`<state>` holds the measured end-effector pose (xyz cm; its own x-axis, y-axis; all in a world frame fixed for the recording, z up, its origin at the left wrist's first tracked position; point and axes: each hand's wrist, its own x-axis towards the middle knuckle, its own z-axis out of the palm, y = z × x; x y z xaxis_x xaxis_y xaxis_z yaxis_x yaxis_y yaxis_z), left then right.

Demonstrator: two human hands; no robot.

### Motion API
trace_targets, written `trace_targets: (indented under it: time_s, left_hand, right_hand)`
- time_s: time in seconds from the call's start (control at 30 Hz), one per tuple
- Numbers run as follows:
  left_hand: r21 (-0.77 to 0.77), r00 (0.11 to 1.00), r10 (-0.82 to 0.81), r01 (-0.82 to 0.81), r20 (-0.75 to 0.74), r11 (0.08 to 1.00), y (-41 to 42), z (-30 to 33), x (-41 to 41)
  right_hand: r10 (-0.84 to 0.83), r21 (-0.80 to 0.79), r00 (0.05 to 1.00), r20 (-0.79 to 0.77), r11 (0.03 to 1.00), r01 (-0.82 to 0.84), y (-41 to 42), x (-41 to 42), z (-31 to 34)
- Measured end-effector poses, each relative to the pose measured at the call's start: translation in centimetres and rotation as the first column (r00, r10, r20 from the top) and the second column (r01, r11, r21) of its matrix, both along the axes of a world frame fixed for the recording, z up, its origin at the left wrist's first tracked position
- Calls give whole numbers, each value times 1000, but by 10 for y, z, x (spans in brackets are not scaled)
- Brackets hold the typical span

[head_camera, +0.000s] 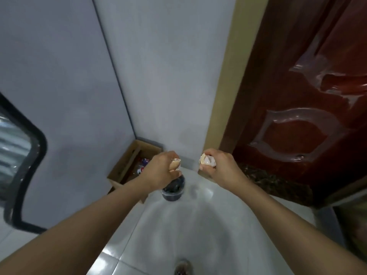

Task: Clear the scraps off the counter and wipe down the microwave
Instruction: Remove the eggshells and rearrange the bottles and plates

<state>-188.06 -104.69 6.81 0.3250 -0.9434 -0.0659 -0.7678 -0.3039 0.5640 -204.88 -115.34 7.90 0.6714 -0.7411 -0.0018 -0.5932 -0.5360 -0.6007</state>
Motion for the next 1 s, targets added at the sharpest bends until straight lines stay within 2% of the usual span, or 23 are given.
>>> trace_targets:
  time_s: [0.33,0.63,0.77,1.0]
  left_hand:
    - [38,972,233,-232,-8,972,-84,-38,46]
    - [72,891,452,-450,-25,890,-134,-66,63]
    - [109,818,574,-567,-44,816,-159,-86,62]
    - [132,625,777,-766,-80,629,-203,-135,49]
  right_hand:
    - [227,13,974,6,974,-227,-110,75,-41]
    - [463,94,886,15,882,-462,-183,130,-79]
    - [559,126,828,35,820,-558,-217,150,-103]
    - [727,160,687,25,675,-720,-278,180,-160]
